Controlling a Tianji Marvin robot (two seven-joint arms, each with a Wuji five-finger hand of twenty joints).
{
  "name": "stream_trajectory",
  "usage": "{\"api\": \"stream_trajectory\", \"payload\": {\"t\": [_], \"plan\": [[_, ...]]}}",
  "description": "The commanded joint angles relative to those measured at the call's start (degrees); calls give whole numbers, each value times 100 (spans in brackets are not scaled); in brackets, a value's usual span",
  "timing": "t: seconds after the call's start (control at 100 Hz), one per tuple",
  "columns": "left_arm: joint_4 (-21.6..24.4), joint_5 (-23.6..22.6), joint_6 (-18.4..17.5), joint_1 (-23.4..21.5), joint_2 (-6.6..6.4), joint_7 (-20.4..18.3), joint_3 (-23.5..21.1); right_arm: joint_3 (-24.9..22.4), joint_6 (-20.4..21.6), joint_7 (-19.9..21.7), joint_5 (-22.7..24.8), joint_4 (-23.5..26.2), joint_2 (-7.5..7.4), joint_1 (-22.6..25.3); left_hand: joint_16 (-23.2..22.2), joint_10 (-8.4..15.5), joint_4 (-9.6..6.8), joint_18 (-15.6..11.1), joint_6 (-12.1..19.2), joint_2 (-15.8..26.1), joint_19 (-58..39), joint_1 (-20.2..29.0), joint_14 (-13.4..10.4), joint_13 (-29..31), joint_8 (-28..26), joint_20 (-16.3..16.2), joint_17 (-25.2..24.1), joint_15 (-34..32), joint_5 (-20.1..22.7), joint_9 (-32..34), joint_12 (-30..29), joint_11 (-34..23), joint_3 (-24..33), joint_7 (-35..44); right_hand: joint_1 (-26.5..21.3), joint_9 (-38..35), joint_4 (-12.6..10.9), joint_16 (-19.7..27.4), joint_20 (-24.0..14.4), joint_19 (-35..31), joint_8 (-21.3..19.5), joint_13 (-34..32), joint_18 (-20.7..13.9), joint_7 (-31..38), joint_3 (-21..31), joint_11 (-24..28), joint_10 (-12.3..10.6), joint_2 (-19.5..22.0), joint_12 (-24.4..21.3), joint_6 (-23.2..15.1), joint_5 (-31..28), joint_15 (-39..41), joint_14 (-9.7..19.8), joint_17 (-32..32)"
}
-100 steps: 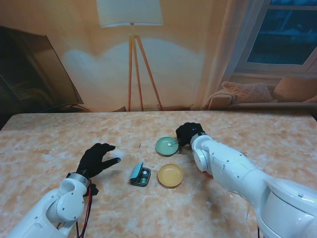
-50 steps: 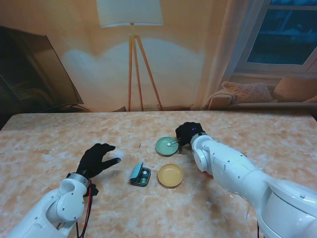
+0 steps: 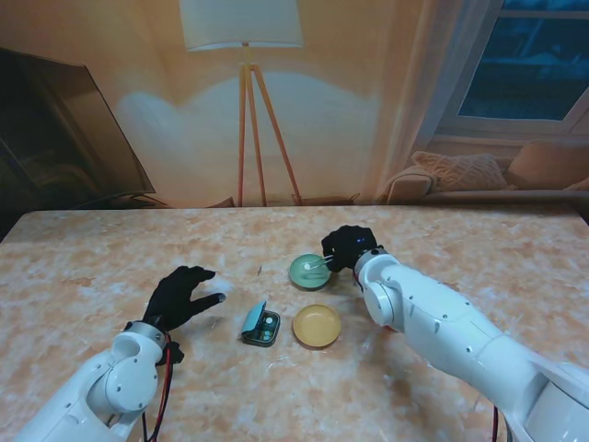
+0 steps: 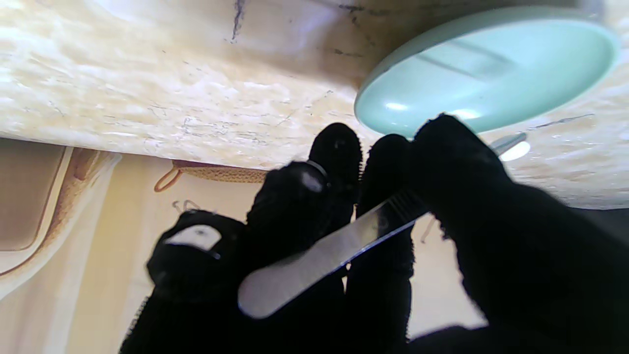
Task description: Refill the pill box with tweezers
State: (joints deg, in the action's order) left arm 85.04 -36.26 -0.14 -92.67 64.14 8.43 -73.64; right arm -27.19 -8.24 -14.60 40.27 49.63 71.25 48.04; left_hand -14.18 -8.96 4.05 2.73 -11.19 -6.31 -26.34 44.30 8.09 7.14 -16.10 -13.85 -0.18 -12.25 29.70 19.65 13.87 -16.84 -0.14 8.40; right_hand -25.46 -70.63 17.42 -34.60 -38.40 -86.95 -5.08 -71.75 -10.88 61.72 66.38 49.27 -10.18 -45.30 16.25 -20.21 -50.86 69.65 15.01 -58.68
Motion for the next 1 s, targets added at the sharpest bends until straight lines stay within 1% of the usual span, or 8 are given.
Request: {"api": "stream_trajectory", "payload": {"t": [0.0, 0.18, 0.28, 0.4, 0.61, 0.75, 0.99], "plan": [[-12, 10, -22, 3, 23, -51, 18, -31, 29, 112, 102, 152, -89, 155, 40, 94, -130, -225, 18, 179, -41, 54, -154, -14, 60, -53, -25, -77, 129, 57, 47, 42, -108, 65, -169, -322, -23, -101, -108, -285, 20, -192, -552, 415, 224, 190, 697, 138, 124, -331, -338, 195, 634, -248], [-28, 13, -44, 2, 33, 5, 43, -448, 120, 263, 440, 827, -344, 554, 39, 101, -130, -228, 12, 177, -41, 55, -156, -16, 60, -53, -25, -74, 132, 57, 45, 45, -109, 66, -172, -340, -15, -94, -99, -307, 18, -222, -561, 418, 249, 218, 721, 114, 122, -304, -360, 209, 654, -290], [-32, 1, -58, 1, 32, 17, 50, -643, 196, 326, 577, 1134, -437, 764, 39, 94, -129, -222, 22, 175, -40, 52, -155, -13, 61, -52, -22, -75, 126, 57, 45, 45, -110, 63, -169, -353, -10, -92, -96, -322, 21, -239, -566, 413, 262, 225, 721, 102, 117, -294, -374, 220, 653, -316], [-29, -5, -72, -7, 33, 29, 52, -816, 307, 379, 687, 1424, -511, 972, 39, 101, -129, -224, 25, 178, -36, 49, -158, -14, 59, -50, -22, -72, 129, 55, 45, 47, -110, 66, -176, -363, -6, -91, -91, -329, 17, -256, -571, 414, 276, 238, 741, 84, 117, -293, -386, 229, 661, -329], [-11, -33, -76, -26, 31, 43, 50, -987, 450, 410, 769, 1791, -568, 1262, 38, 97, -129, -224, 38, 179, -37, 48, -150, -6, 61, -51, -19, -74, 117, 64, 45, 45, -111, 62, -162, -354, 0, -85, -80, -336, 15, -256, -575, 403, 279, 234, 723, 92, 105, -301, -383, 233, 652, -344], [-6, -30, -73, -36, 33, 51, 57, -1007, 536, 364, 741, 1895, -560, 1384, 38, 93, -129, -218, 36, 180, -35, 50, -150, -9, 60, -50, -22, -73, 117, 56, 44, 49, -110, 63, -162, -338, -4, -80, -73, -333, 9, -244, -570, 395, 271, 226, 709, 105, 99, -329, -372, 225, 654, -335], [-4, -27, -80, -38, 35, 60, 72, -996, 709, 408, 667, 2035, -569, 1549, 39, 96, -130, -226, 44, 178, -29, 50, -153, -13, 59, -47, -21, -68, 106, 54, 41, 53, -108, 62, -166, -325, -21, -75, -62, -329, -13, -228, -568, 390, 251, 220, 703, 126, 96, -331, -355, 219, 653, -325]]}}
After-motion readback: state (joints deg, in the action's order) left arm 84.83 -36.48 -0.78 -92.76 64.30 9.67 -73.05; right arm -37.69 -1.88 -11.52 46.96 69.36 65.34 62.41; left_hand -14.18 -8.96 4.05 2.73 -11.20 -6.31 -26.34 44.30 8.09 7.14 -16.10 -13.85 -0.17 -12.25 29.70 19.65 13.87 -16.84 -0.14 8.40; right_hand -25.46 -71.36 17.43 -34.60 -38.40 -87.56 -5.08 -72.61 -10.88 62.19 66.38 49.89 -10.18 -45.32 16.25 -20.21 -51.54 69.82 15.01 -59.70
